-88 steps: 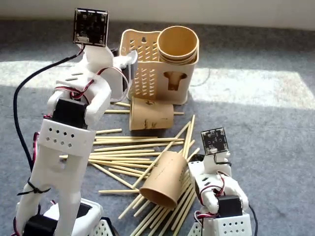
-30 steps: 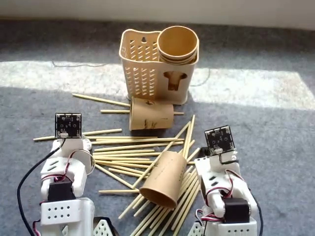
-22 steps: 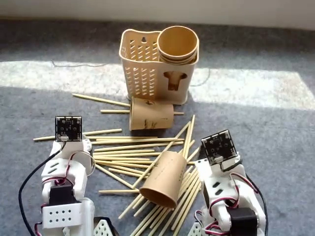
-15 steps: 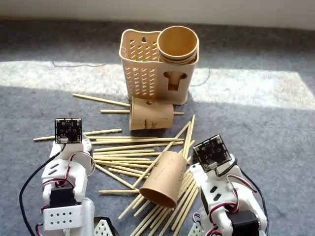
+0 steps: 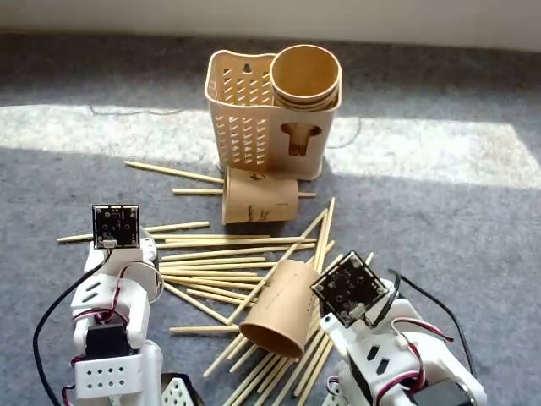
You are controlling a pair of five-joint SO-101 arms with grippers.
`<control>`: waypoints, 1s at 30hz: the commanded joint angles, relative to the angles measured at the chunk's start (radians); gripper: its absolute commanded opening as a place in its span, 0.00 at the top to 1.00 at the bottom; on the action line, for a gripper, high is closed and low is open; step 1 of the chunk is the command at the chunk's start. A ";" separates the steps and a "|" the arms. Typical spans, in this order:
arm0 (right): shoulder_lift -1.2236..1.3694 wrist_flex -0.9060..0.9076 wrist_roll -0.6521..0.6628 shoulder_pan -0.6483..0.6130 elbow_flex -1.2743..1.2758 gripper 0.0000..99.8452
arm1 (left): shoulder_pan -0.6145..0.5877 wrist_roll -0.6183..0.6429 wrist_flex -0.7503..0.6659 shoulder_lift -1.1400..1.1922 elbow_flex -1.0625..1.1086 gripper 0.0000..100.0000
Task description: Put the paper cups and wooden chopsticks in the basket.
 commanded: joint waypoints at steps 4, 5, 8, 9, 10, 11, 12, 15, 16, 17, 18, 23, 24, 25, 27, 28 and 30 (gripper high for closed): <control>0.231 0.113 -0.089 -0.117 -0.119 0.94 | -0.005 -0.009 -0.017 -0.008 -0.008 0.99; 0.254 0.136 -0.109 -0.145 -0.120 0.90 | -0.005 -0.009 -0.017 -0.008 -0.008 0.99; 0.288 0.137 -0.152 -0.199 -0.134 0.77 | -0.005 -0.009 -0.017 -0.008 -0.008 0.99; 0.288 0.134 -0.152 -0.214 -0.136 0.74 | -0.005 -0.009 -0.017 -0.008 -0.008 0.99; 0.285 0.134 -0.149 -0.236 -0.136 0.71 | -0.005 -0.009 -0.017 -0.008 -0.008 0.99; 0.285 0.134 -0.152 -0.266 -0.136 0.70 | -0.005 -0.009 -0.017 -0.008 -0.008 0.99; 0.285 0.134 -0.153 -0.303 -0.136 0.69 | -0.005 -0.009 -0.017 -0.008 -0.008 0.99; 0.286 0.134 -0.155 -0.417 -0.133 0.69 | -0.005 -0.009 -0.017 -0.008 -0.008 0.99; 0.289 0.133 -0.155 -0.456 -0.128 0.69 | -0.005 -0.009 -0.017 -0.008 -0.008 0.99; 0.291 0.127 -0.155 -0.490 -0.128 0.69 | -0.005 -0.009 -0.017 -0.008 -0.008 0.99; 0.291 0.111 -0.155 -0.522 -0.127 0.69 | -0.005 -0.009 -0.017 -0.008 -0.008 0.99; 0.312 0.018 -0.155 -0.605 -0.001 0.69 | -0.005 -0.009 -0.017 -0.008 -0.008 0.99; 0.323 -0.010 -0.153 -0.605 0.036 0.69 | -0.005 -0.009 -0.017 -0.008 -0.008 0.99; 0.335 -0.039 -0.152 -0.602 0.068 0.69 | -0.005 -0.009 -0.017 -0.008 -0.008 0.99; 0.352 -0.068 -0.150 -0.599 0.117 0.69 | -0.005 -0.009 -0.017 -0.008 -0.008 0.99; 0.357 -0.071 -0.150 -0.598 0.134 0.69 | -0.005 -0.009 -0.017 -0.008 -0.008 0.99; 0.358 -0.077 -0.149 -0.567 0.136 0.69 | -0.005 -0.009 -0.017 -0.008 -0.008 0.99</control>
